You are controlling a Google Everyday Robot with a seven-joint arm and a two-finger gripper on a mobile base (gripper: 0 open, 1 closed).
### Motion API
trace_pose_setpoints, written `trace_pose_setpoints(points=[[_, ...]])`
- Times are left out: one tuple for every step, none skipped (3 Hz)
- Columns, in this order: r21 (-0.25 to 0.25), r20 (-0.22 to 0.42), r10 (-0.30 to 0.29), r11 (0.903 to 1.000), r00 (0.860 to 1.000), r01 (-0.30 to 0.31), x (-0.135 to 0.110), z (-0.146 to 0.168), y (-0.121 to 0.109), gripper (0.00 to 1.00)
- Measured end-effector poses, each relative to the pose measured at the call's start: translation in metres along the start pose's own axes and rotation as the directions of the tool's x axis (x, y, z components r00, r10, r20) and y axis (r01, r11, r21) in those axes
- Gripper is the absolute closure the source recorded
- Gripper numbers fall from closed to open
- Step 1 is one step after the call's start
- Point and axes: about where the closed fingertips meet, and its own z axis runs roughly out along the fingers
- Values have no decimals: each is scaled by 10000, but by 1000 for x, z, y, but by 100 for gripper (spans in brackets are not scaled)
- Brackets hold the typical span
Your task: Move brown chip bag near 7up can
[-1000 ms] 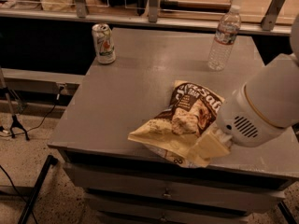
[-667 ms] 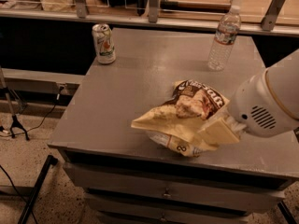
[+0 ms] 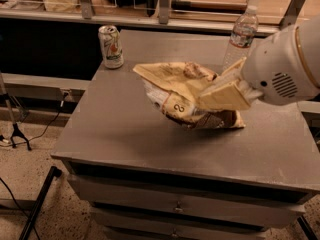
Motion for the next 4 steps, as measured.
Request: trace_pose_setpoints(points=[[-464,864,-542,9972,9948,584,-26,5,-12,100],[-922,1617,-997,9890,9818,1156,-50,6,-21,100],[-902,2081,-1868,9737,9601,2090,-82,4,-21,100],[-650,2016,-2347,9655,9509,2521,-92,15,-22,100]])
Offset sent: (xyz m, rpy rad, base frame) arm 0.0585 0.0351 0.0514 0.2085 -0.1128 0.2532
